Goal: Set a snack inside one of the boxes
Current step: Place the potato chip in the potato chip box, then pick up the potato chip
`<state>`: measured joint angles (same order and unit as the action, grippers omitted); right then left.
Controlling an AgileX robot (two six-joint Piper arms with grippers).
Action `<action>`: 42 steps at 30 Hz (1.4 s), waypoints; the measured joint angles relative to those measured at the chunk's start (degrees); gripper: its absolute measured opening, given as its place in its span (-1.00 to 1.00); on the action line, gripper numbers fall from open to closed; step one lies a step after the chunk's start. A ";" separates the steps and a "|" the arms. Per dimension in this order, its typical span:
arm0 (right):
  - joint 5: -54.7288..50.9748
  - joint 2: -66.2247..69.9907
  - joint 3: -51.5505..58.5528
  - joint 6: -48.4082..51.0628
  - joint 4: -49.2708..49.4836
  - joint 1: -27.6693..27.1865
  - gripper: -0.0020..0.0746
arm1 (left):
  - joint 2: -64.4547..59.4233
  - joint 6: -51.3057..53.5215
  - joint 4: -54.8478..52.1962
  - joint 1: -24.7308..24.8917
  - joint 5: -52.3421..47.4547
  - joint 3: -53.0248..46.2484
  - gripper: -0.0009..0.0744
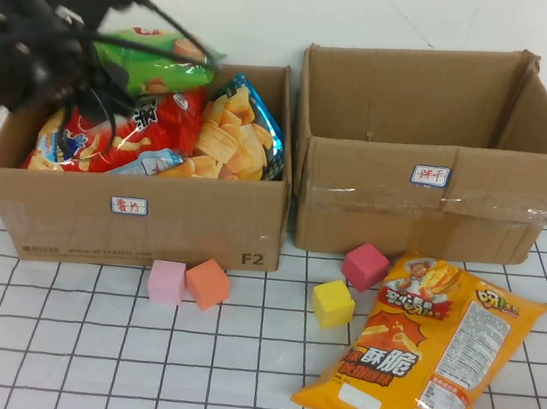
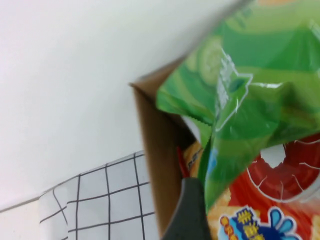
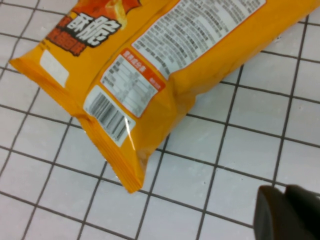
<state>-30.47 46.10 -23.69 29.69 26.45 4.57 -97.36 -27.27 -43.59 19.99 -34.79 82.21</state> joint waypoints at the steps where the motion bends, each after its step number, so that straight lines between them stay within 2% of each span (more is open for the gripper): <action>1: -0.10 0.00 0.00 -0.01 0.13 0.00 -0.87 | 1.50 0.90 1.43 0.00 -0.41 0.00 0.43; 3: -0.09 0.00 0.00 -0.01 1.51 0.00 -0.87 | 4.46 2.69 5.01 0.00 -1.00 0.00 0.34; 6: -0.09 0.04 0.00 -0.01 3.51 0.00 -0.87 | 8.74 5.14 11.91 0.00 -2.19 0.00 0.08; 10: -0.09 0.56 0.00 -0.12 4.49 0.00 -0.86 | 14.46 12.79 23.40 0.00 -2.99 0.00 -0.42; 12: 0.25 1.04 0.00 -0.12 5.40 0.00 -0.82 | 16.81 19.43 29.84 0.00 -3.81 0.00 -0.69; 14: 0.81 1.46 0.00 -0.12 7.26 0.00 -0.77 | 19.15 27.27 36.10 0.00 -5.60 0.00 -0.86; 20: 2.62 2.98 0.00 1.53 16.64 0.00 -0.54 | 26.89 40.64 47.53 0.00 -4.67 -5.01 -0.97; 25: 3.90 7.40 0.00 3.51 19.08 0.00 -0.05 | 36.81 44.31 48.45 0.00 6.11 -18.30 -0.98; 27: 4.31 10.41 0.00 6.11 21.41 0.00 0.18 | 41.17 44.83 49.42 0.00 10.92 -24.06 -0.98; 29: 4.39 13.51 0.00 10.53 25.85 0.00 0.31 | 45.85 45.20 51.08 0.00 13.84 -29.66 -0.98; 32: 2.99 19.16 0.00 20.57 37.15 0.00 0.40 | 51.30 45.18 53.79 0.00 15.37 -36.13 -0.98; 37: 2.26 29.13 0.00 39.24 58.62 0.00 0.42 | 57.38 45.31 55.33 0.00 15.49 -41.89 -0.98; 42: -0.10 37.18 -0.24 49.19 68.21 0.00 0.42 | 60.72 45.31 55.58 0.00 15.33 -42.57 -0.98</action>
<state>-30.58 83.27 -23.92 78.89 94.66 4.57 -36.64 18.04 11.98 19.99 -19.46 39.64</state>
